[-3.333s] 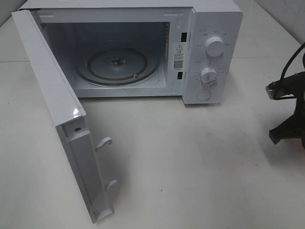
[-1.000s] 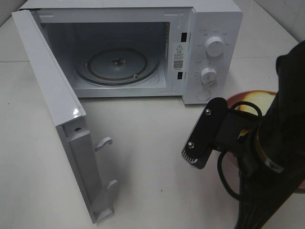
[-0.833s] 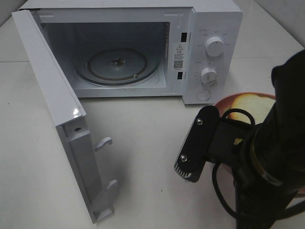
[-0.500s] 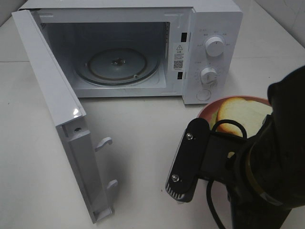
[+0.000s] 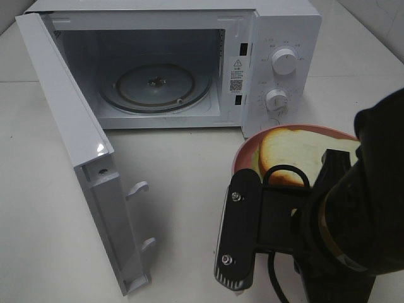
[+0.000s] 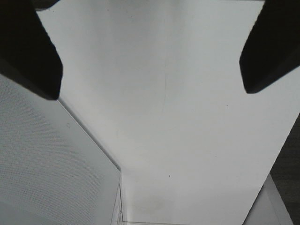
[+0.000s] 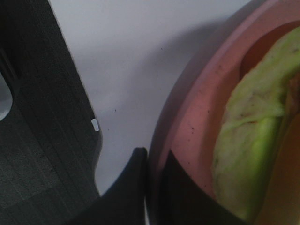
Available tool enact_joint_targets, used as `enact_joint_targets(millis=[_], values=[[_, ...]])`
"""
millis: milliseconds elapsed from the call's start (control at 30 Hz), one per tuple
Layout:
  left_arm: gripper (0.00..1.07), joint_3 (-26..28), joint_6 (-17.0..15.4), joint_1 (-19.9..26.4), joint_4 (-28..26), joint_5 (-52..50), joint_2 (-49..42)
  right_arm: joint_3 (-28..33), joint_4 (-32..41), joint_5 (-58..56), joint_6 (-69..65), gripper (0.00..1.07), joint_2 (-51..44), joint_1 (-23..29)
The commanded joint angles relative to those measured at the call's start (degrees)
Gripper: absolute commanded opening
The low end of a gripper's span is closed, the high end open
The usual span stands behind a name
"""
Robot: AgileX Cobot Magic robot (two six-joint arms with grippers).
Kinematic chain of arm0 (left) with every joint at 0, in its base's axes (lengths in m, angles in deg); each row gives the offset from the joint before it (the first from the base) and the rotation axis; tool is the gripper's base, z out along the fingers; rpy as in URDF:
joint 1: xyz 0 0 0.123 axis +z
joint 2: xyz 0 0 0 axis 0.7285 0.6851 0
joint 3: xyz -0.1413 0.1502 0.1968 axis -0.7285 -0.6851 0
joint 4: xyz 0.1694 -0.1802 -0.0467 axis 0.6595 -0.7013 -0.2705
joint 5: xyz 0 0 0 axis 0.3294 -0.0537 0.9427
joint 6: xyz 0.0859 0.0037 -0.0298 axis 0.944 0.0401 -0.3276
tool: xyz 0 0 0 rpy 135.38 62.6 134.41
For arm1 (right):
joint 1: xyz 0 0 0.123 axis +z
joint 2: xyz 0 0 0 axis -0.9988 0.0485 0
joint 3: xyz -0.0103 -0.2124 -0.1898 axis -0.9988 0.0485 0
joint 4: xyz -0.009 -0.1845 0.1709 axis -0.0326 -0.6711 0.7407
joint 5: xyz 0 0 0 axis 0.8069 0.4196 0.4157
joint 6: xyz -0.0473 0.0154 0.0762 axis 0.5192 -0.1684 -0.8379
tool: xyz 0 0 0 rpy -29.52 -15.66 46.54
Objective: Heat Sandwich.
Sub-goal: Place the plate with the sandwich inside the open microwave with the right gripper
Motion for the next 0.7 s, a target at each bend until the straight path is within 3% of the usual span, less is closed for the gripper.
enact_joint_targets(millis=[33,400,700], values=[[0.98,0.0,0.1,0.1,-0.4,-0.3,-0.9,0.3,-2.6,2.5,3.7,0.0,-0.5,0.2],[0.98,0.0,0.1,0.1,-0.4,-0.3,-0.9,0.3,-4.4,6.2,13.1,0.01,-0.5,-2.2],[0.98,0.0,0.1,0.1,-0.4,-0.3,-0.9,0.2,-7.1,6.4,13.4,0.02,-0.5,-3.2]])
